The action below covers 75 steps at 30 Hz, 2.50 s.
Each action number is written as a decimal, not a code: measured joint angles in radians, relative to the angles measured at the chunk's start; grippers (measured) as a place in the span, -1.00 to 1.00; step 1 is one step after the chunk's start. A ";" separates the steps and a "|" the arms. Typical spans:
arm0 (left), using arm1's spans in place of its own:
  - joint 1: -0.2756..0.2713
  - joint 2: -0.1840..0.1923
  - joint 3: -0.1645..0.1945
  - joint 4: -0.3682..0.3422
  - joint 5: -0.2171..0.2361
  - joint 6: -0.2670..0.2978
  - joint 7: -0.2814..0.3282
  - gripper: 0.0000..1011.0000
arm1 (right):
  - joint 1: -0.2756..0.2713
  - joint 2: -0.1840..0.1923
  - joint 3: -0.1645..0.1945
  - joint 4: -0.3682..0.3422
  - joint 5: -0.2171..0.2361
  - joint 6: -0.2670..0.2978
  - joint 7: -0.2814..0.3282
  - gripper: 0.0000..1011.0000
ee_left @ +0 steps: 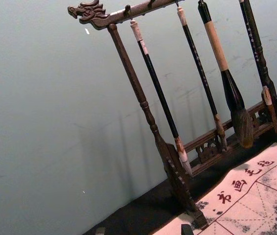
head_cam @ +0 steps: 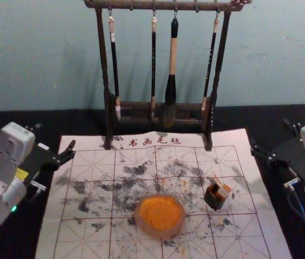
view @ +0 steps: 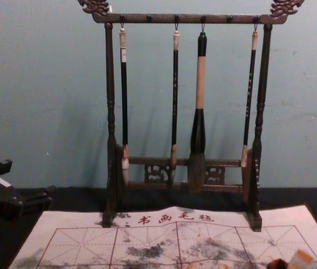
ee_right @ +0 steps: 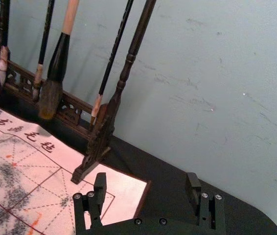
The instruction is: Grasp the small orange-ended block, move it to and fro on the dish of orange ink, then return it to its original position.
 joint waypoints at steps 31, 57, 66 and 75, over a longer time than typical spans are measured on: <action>0.000 0.000 0.000 0.000 0.000 0.000 0.000 0.98 | -0.246 0.096 0.098 -0.242 0.174 -0.042 0.272 0.98; 0.000 0.000 0.000 0.000 0.000 0.000 0.000 0.98 | -0.211 0.077 0.069 -0.172 0.142 0.058 0.437 0.98; 0.000 0.000 0.000 0.000 0.000 0.000 0.000 0.98 | -0.175 0.042 0.066 -0.132 0.122 0.086 0.462 0.98; 0.000 0.000 0.000 0.000 0.000 0.000 0.000 0.98 | -0.152 0.014 0.073 -0.103 0.113 0.105 0.488 0.98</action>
